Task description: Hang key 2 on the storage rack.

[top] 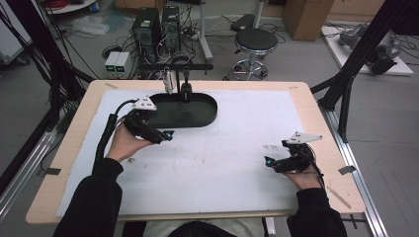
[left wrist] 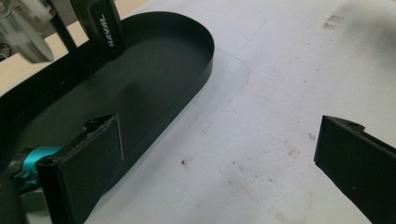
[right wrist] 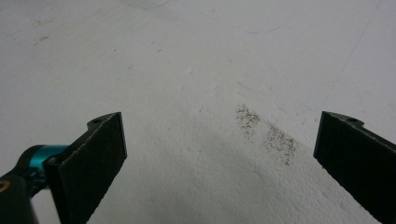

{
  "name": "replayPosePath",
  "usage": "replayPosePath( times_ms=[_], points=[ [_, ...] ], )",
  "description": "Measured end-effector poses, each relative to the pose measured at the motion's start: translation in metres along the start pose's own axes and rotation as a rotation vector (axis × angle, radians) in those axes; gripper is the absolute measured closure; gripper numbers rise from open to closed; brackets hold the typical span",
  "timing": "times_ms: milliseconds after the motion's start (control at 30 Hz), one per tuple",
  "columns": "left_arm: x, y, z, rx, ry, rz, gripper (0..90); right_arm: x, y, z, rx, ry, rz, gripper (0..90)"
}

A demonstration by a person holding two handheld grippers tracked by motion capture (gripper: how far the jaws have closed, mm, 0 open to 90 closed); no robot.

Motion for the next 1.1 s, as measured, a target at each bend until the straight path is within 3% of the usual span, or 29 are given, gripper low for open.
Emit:
replayPosePath(
  times_ms=[267, 433, 567, 767, 1100],
  points=[
    [0.0, -0.017, -0.021, 0.049, -0.02, 0.036, 1.7, -0.001, 0.0, 0.0, 0.0, -0.001, -0.001, 1.7],
    [0.003, -0.026, -0.037, 0.108, -0.036, 0.054, 1.7, -0.001, 0.001, 0.0, 0.0, -0.004, -0.003, 1.7],
    [0.005, -0.031, -0.049, 0.096, -0.035, 0.063, 1.7, -0.001, 0.001, 0.0, -0.004, -0.002, -0.002, 1.7],
    [0.012, -0.042, -0.059, 0.139, -0.024, 0.074, 1.7, -0.001, 0.001, 0.0, -0.003, 0.0, -0.002, 1.7],
    [0.02, -0.056, -0.082, 0.201, -0.047, 0.117, 1.7, -0.002, -0.001, 0.0, 0.0, -0.005, -0.002, 1.7]
  ],
)
Point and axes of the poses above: each handheld gripper's, and its own axes: y roughly forward along the jaws, z roughly out of its top, x roughly to its right, the point moved 2 cm from there along y, roughly forward along the jaws, and after that the axes turned 6 degrees about -z, right-handed, at the moved point
